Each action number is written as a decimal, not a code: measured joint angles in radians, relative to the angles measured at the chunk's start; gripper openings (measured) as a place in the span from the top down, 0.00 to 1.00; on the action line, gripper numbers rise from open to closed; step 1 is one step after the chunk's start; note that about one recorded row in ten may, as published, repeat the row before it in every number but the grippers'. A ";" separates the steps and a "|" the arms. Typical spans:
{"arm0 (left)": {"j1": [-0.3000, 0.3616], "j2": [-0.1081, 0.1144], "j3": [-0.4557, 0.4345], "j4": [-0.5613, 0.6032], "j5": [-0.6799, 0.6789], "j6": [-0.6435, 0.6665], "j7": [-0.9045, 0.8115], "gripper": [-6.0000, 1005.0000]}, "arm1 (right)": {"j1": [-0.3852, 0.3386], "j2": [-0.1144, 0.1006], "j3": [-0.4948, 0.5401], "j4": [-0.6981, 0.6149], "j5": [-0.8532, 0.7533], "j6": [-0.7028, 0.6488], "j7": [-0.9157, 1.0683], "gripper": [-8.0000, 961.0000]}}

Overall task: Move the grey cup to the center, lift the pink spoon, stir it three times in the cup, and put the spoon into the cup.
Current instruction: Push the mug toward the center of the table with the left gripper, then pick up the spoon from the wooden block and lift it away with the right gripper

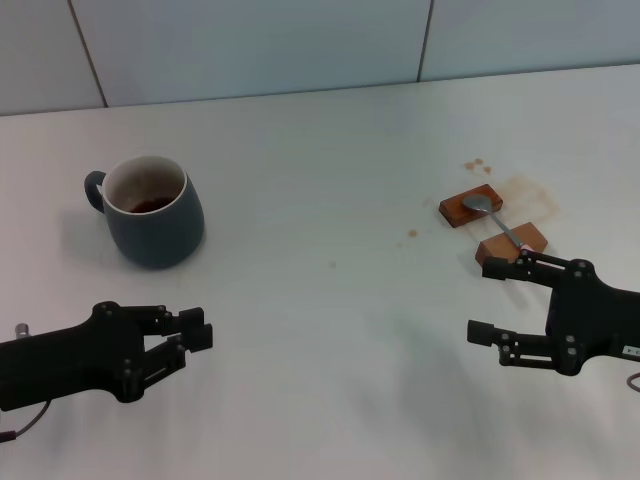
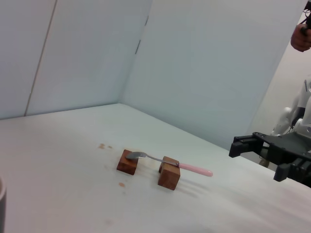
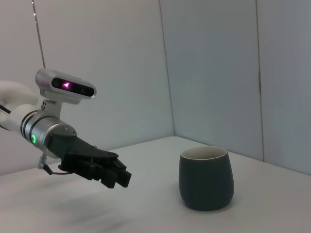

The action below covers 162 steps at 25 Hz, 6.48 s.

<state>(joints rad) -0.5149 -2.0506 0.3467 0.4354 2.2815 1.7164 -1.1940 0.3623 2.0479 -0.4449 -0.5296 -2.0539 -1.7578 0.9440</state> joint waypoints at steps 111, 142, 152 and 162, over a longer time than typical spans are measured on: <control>0.136 0.076 0.332 -0.060 -0.595 -0.188 0.359 1.00 | -0.017 0.025 0.081 0.016 0.028 -0.008 0.001 0.17; 0.128 0.097 0.279 0.047 -0.500 -0.144 0.232 0.42 | -0.101 0.028 0.133 0.459 0.376 -0.117 0.269 0.17; 0.108 0.094 0.273 0.048 -0.501 -0.155 0.239 0.14 | -0.187 0.023 0.131 0.472 0.597 0.006 0.867 0.17; 0.107 0.093 0.269 0.053 -0.501 -0.162 0.249 0.14 | -0.241 0.019 0.100 0.443 0.530 0.183 1.078 0.17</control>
<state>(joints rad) -0.4081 -1.9573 0.6154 0.4884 1.7809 1.5541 -0.9454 0.1208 2.0669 -0.3453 -0.0862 -1.5235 -1.5748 2.0225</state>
